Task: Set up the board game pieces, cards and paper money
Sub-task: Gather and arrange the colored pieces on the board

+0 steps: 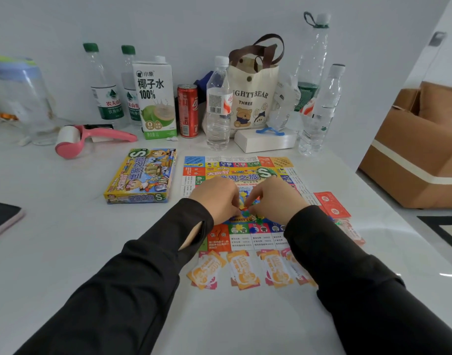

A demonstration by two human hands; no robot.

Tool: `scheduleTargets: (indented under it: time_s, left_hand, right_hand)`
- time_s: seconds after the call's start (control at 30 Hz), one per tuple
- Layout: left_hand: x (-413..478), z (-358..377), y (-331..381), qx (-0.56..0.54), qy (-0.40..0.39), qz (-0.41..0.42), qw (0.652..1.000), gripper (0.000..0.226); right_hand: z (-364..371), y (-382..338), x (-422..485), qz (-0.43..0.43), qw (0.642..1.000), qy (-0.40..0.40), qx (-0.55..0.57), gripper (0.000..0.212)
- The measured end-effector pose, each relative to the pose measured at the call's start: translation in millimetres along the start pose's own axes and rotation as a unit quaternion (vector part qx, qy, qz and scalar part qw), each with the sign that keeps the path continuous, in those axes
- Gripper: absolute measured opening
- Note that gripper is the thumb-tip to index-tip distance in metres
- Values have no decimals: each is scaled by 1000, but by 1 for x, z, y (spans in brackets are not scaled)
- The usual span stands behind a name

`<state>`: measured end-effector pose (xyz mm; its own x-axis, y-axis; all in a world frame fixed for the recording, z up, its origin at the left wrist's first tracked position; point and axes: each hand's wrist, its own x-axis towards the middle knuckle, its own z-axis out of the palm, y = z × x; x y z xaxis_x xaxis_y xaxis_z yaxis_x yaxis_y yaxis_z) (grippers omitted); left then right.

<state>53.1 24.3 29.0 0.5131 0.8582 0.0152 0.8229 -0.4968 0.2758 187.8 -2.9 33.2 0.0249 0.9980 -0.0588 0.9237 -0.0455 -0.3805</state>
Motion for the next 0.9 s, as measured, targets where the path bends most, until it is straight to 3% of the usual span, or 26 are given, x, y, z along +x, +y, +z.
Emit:
scheduleTargets:
  time_s: [0.5,0.9]
  left_hand:
    - [0,-6,-3,-11,-25,15,1000,17]
    - [0,-3,-5,-19,-20,3,1000,11]
  right_hand:
    - [4,-15,-1,24,998,17,-60,11]
    - [8,-13,-1,10,999,30,-41,13]
